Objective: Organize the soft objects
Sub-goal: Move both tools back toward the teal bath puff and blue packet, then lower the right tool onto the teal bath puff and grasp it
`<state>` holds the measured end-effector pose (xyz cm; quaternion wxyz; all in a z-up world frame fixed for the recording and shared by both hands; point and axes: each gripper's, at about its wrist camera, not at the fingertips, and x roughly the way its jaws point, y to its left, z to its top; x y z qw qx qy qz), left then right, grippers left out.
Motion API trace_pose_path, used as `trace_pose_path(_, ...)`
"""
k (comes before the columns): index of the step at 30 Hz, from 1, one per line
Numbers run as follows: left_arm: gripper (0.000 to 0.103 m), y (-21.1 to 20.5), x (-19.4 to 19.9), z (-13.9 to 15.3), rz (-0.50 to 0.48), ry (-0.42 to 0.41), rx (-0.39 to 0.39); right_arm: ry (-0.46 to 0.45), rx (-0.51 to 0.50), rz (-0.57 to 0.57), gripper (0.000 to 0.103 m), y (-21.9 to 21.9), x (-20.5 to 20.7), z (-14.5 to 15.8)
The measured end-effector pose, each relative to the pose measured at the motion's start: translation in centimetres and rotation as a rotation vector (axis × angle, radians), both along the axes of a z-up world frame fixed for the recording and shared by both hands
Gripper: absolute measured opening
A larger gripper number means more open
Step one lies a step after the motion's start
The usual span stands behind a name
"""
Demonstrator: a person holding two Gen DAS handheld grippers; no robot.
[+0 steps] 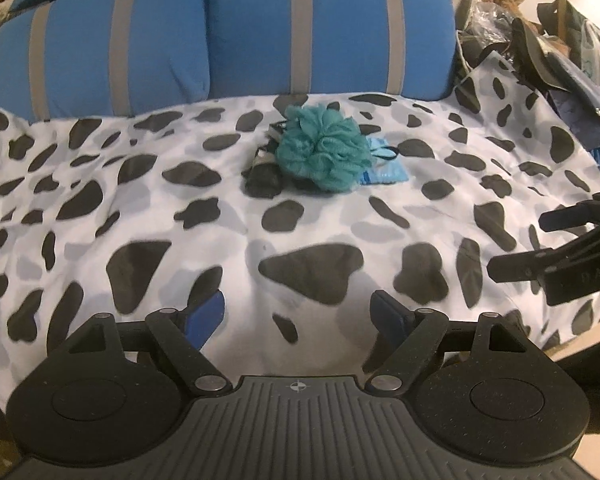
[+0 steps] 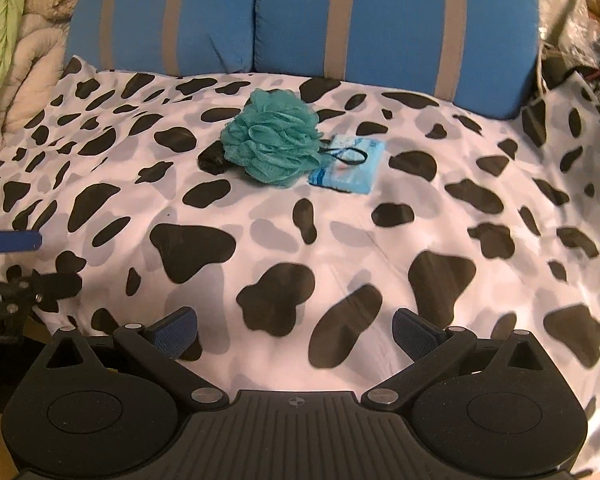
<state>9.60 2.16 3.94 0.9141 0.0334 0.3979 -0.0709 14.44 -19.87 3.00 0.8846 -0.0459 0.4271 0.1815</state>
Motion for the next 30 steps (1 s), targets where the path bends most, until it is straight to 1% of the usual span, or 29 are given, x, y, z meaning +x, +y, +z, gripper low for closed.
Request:
trace_pose_path(5, 0.08, 0.0, 1.9, -0.1, -0.023, 0.002, 0.007, 0.012, 0.008, 0.019, 0.103, 0.2, 1.6, -0.1)
trace_pose_path(7, 0.08, -0.1, 2.6, -0.2, -0.017, 0.002, 0.041, 0.008, 0.0, 0.025, 0.103, 0.4, 2.3, -0.2)
trace_pose_path(10, 0.08, -0.3, 3.7, -0.4, -0.003, 0.005, 0.091, -0.03, -0.006, 0.037, 0.103, 0.7, 2.9, -0.1)
trace_pose_path(12, 0.08, -0.2, 4.2, -0.4, -0.013, -0.002, 0.104, -0.055, -0.046, 0.033, 0.103, 1.3, 3.4, -0.2)
trace_pose_path(14, 0.08, -0.3, 4.6, -0.4, -0.016, -0.012, 0.124, -0.053, -0.068, 0.047, 0.103, 1.9, 4.2, -0.4)
trace_pose_path(16, 0.08, -0.4, 5.1, -0.6, -0.021, -0.015, 0.166, -0.038, -0.031, 0.059, 0.103, 2.0, 5.0, -0.5)
trace_pose_path(18, 0.08, -0.5, 5.7, -0.9, -0.014, -0.011, 0.211, -0.019, 0.046, 0.072, 0.103, 1.7, 5.8, -0.5)
trace_pose_path(19, 0.08, -0.5, 5.9, -1.1, -0.011, -0.009, 0.226, -0.015, 0.091, 0.081, 0.103, 1.5, 6.3, -0.4)
trace_pose_path(20, 0.08, -0.5, 6.1, -1.2, -0.011, -0.01, 0.234, -0.017, 0.116, 0.088, 0.103, 1.6, 6.5, -0.3)
trace_pose_path(21, 0.08, -0.4, 6.3, -1.3, -0.017, -0.01, 0.236, -0.023, 0.125, 0.091, 0.103, 1.7, 7.0, -0.3)
trace_pose_path(24, 0.08, -0.3, 6.7, -1.2, -0.012, -0.019, 0.244, -0.046, 0.109, 0.1, 0.103, 2.3, 8.3, -0.2)
trace_pose_path(27, 0.08, -0.2, 7.1, -1.0, -0.015, -0.023, 0.25, -0.014, 0.125, 0.106, 0.103, 2.7, 10.1, -0.5)
trace_pose_path(28, 0.08, -0.1, 7.2, -0.9, -0.015, -0.022, 0.242, 0.0, 0.145, 0.113, 0.103, 2.7, 10.7, -0.6)
trace_pose_path(30, 0.08, 0.2, 7.4, -0.7, -0.016, -0.007, 0.199, 0.009, 0.173, 0.134, 0.103, 3.0, 11.7, -0.8)
